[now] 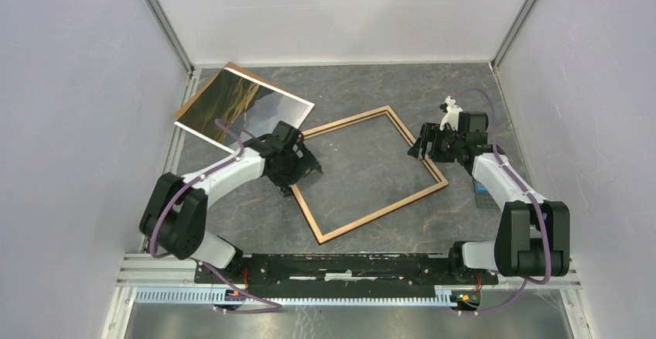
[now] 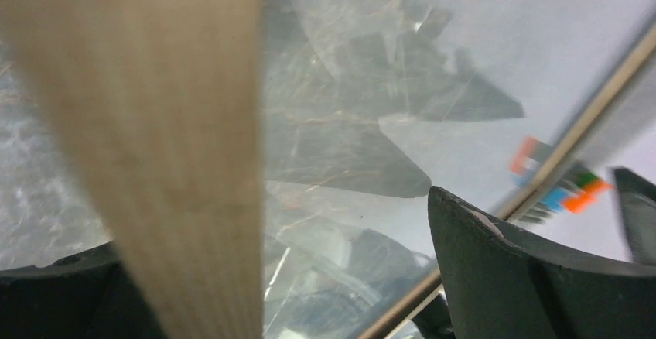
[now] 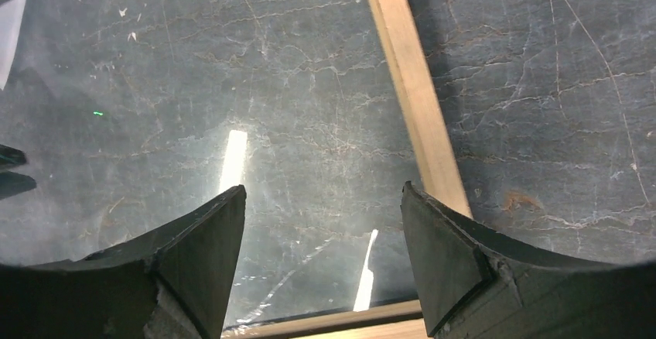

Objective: Put the photo into the frame

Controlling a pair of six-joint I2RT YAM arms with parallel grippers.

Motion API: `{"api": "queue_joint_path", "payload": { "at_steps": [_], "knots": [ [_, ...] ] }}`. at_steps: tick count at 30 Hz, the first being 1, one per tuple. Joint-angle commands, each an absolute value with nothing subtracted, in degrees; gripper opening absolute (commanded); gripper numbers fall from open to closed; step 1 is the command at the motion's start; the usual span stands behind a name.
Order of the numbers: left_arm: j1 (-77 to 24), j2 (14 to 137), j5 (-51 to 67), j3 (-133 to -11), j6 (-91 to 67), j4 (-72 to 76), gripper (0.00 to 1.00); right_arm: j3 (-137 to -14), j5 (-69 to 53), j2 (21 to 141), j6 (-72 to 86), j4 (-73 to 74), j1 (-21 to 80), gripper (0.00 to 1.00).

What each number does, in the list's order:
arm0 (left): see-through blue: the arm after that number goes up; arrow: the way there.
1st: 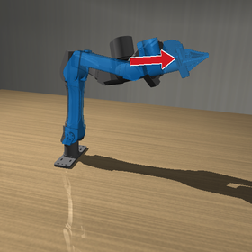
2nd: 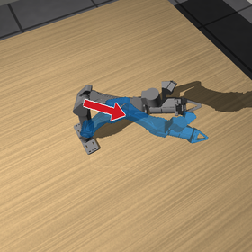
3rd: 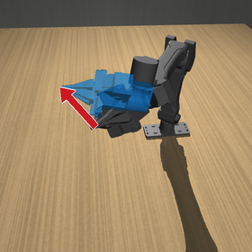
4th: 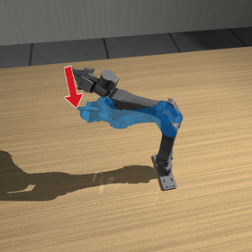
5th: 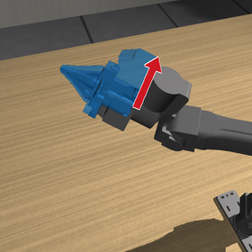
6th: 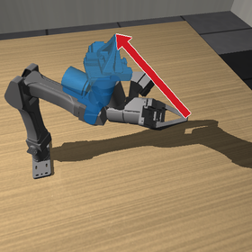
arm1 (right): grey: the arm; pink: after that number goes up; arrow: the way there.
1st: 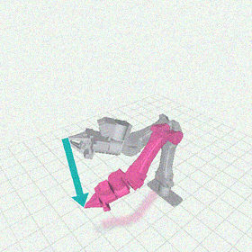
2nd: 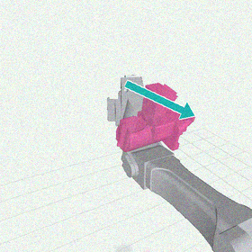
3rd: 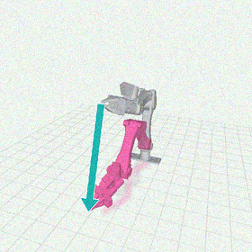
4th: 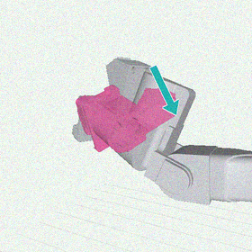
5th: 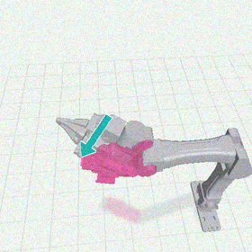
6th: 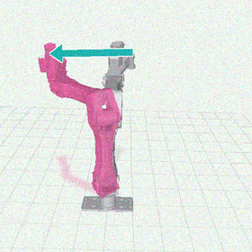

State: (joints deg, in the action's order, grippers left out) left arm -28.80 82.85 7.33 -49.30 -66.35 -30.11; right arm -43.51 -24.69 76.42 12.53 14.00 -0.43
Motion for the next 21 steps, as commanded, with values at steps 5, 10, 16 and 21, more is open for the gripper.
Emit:
{"api": "queue_joint_path", "payload": {
  "at_steps": [5,10,16,21],
  "knots": [
    [-34.9,88.7,-7.4,-59.6,-65.7,-50.9,1.0,-42.3,-24.2,72.1,11.6,13.9,1.3,0.79],
    [-35.0,90.8,-10.0,-61.2,-65.1,-56.5,1.0,-41.6,-24.4,71.6,12.3,12.8,2.6,0.79],
    [-35.6,83.6,-5.9,-55.3,-55.8,-43.8,1.0,-40.0,-24.3,71.6,13.2,10.8,4.5,0.79],
    [-35.6,66.3,-3.0,-41.2,-53.5,-23.3,1.0,-38.1,-23.8,71.3,12.8,10.3,5.0,0.8]
  ]
}}
